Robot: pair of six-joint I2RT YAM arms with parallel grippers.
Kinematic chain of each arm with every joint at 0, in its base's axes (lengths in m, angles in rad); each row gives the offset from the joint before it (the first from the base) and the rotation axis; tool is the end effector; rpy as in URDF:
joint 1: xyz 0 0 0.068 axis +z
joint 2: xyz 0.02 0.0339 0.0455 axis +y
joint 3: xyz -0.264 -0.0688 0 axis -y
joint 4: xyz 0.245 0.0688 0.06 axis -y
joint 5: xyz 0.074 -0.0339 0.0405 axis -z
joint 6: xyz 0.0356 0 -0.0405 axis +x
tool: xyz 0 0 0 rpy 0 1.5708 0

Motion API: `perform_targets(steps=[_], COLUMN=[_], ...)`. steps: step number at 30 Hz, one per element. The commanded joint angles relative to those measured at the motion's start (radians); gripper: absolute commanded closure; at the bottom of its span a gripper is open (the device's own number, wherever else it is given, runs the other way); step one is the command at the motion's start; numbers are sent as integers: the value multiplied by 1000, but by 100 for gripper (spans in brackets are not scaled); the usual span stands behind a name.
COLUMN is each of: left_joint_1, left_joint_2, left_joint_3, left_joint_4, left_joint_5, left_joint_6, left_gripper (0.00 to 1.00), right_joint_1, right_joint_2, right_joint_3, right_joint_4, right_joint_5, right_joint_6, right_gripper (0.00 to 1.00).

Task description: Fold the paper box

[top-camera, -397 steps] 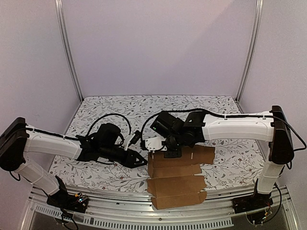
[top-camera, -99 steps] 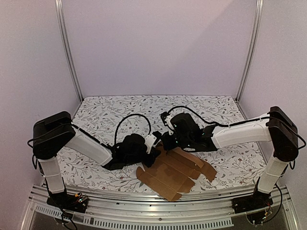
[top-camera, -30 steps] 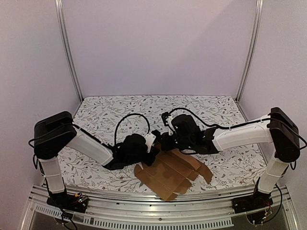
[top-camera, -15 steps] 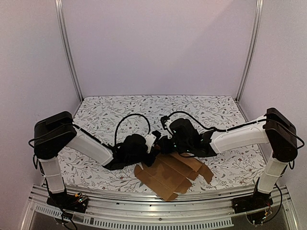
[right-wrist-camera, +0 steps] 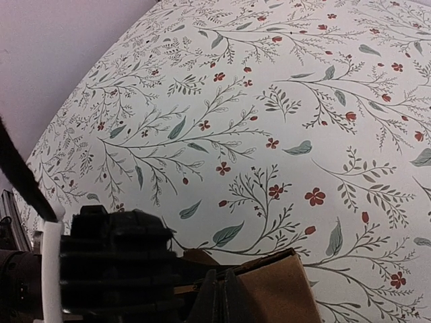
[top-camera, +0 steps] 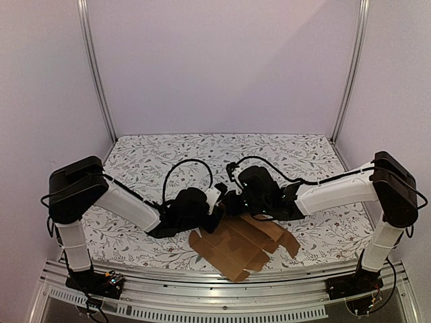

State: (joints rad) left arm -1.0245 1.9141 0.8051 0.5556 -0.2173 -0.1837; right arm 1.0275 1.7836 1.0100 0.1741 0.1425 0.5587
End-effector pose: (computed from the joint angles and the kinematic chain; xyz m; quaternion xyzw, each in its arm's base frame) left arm 0.1958 -0.3073 0.1123 0.3061 0.8142 -0.1971 0.4523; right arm 0.2024 0.3254 0.1816 -0.1726 0.8657 0.2876 0.3715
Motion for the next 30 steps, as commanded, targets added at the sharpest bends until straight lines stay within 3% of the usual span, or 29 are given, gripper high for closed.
perform_targets(steps=[1, 12, 21, 30], left_joint_1=[-17, -48, -50, -51], left_joint_2=[11, 5, 1, 16], left_joint_3=[22, 37, 45, 70], left_joint_4=[-38, -78, -80, -89], left_joint_5=[-23, -64, 31, 83], left_joint_6=[9, 28, 92, 109], left_gripper=[100, 100, 100, 100], right_joint_1=[10, 9, -44, -61], right_joint_2=[-32, -218, -348, -354], right_joint_3=[-25, -117, -176, -192], right_joint_4=[-71, -128, -260, -284], right_joint_5=[-14, 80, 25, -110], right_joint_6=[12, -12, -59, -68], right_gripper=[92, 67, 57, 54])
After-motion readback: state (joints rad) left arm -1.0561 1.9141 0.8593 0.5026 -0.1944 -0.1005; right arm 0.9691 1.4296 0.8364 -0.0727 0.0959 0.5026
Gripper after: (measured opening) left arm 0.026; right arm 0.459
